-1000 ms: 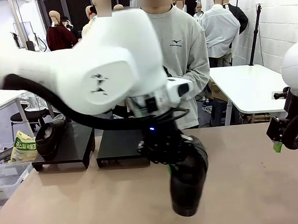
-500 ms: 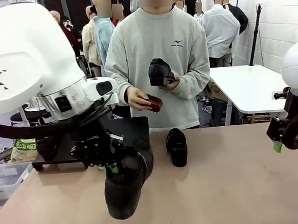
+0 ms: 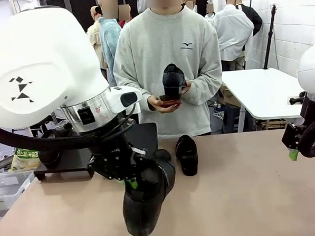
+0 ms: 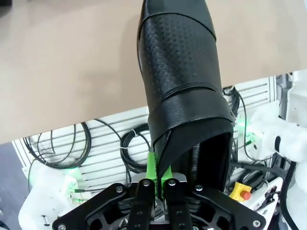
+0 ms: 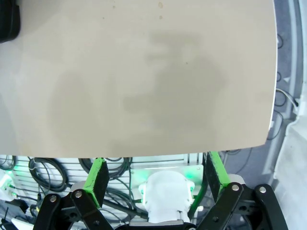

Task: Organize the shoes by placing them on the stand.
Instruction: Place the Shoe from the middle of the table onto the Shoes Stand.

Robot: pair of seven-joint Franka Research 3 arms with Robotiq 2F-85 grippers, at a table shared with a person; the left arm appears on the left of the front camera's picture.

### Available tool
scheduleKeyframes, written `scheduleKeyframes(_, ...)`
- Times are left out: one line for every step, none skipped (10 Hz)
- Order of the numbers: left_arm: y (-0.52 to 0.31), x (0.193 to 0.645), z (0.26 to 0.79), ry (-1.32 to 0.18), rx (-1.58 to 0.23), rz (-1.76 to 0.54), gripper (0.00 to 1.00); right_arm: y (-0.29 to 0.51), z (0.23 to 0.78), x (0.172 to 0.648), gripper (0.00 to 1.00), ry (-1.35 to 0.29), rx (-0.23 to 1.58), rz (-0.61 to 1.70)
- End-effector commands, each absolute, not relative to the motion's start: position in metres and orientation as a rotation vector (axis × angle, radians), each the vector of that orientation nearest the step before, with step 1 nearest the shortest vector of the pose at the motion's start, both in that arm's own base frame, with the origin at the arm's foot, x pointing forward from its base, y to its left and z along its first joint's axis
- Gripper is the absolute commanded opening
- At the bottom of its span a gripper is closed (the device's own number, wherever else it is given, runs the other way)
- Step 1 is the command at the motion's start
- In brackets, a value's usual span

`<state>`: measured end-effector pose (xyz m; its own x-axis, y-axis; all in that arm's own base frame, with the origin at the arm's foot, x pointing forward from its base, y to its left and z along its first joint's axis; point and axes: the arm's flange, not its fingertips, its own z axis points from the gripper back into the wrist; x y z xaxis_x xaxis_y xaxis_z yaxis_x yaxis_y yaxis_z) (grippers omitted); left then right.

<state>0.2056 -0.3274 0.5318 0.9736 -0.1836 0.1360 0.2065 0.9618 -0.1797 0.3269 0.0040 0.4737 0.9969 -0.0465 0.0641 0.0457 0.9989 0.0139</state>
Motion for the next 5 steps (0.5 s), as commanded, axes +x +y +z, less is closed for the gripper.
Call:
scheduleKeyframes(-0.288,0.229,0.541,-0.217,-0.176,-0.071,0.0,0.003,0.473,0.326,1.0,-0.06,0.015,-0.038)
scheduleKeyframes(-0.262,0.24,0.546,-0.249,-0.142,-0.033,0.0,0.003,0.473,0.326,1.0,-0.06,0.015,-0.038)
scheduleKeyframes(-0.237,0.254,0.548,-0.278,-0.131,-0.063,0.0,0.003,0.473,0.326,1.0,-0.06,0.015,-0.038)
scheduleKeyframes(-0.213,0.273,0.546,-0.309,-0.144,-0.048,0.0,0.003,0.473,0.326,1.0,-0.06,0.015,-0.038)
scheduleKeyframes(-0.192,0.295,0.542,-0.351,-0.175,-0.06,0.0,0.003,0.473,0.326,1.0,-0.06,0.015,-0.038)
